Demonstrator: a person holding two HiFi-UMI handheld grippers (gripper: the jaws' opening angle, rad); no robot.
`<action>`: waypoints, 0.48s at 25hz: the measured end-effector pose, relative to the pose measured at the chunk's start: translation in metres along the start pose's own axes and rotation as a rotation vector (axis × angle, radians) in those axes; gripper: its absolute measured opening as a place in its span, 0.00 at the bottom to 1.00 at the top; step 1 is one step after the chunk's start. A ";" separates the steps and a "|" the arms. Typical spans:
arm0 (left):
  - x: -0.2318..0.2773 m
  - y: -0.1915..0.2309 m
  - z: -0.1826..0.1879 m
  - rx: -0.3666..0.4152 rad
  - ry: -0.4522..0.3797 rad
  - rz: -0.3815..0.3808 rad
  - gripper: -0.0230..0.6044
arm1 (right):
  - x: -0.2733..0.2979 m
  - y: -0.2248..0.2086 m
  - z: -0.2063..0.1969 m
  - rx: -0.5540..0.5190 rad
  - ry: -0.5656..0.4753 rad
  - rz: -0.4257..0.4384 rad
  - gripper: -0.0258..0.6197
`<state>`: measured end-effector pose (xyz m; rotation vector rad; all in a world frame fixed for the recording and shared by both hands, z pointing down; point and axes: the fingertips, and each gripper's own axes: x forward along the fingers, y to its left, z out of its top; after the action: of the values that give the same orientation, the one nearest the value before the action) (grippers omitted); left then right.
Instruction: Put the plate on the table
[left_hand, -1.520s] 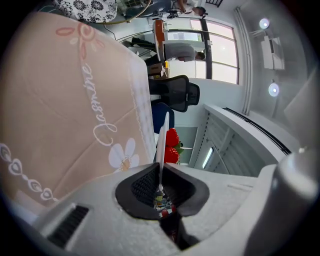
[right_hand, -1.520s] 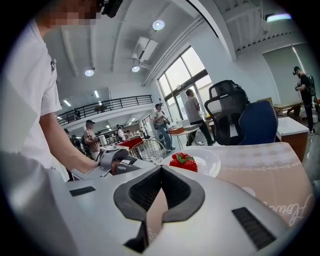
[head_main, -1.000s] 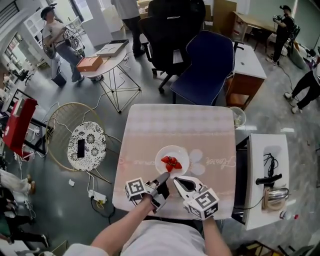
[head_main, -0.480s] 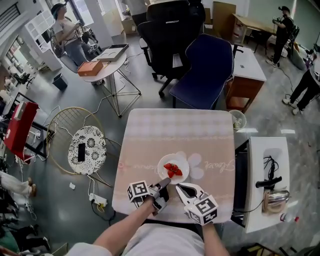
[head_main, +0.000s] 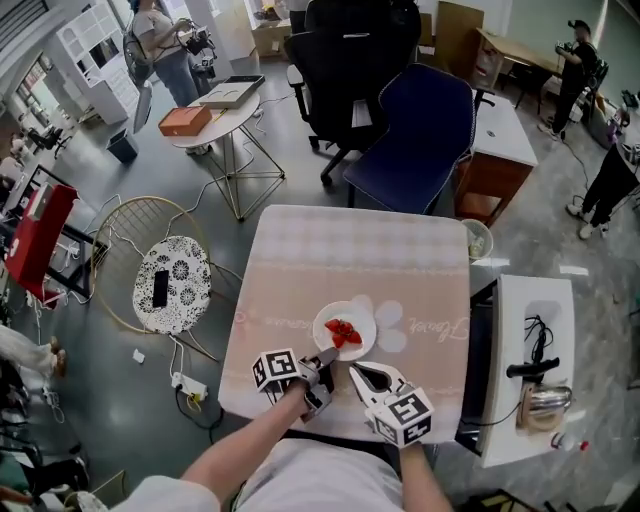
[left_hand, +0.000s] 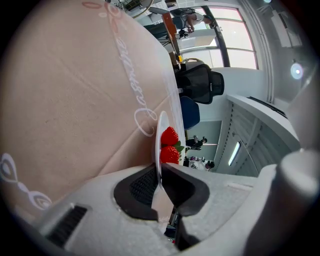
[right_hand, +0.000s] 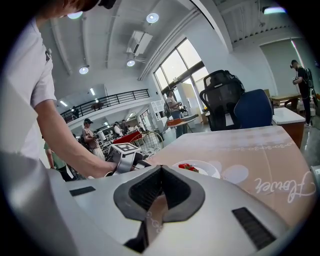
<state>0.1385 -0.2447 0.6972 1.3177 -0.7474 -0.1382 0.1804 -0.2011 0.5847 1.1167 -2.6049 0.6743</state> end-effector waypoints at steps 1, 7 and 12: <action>0.000 0.001 -0.001 0.004 0.000 0.013 0.07 | 0.000 0.000 0.000 0.002 -0.001 0.002 0.04; -0.001 0.005 0.000 0.043 0.017 0.083 0.08 | 0.003 0.003 -0.001 0.010 0.003 0.020 0.04; -0.004 0.006 0.006 0.122 0.018 0.185 0.11 | 0.005 0.003 -0.002 0.016 0.011 0.027 0.04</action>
<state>0.1301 -0.2455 0.7017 1.3561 -0.8690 0.0682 0.1753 -0.2014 0.5877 1.0816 -2.6139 0.7061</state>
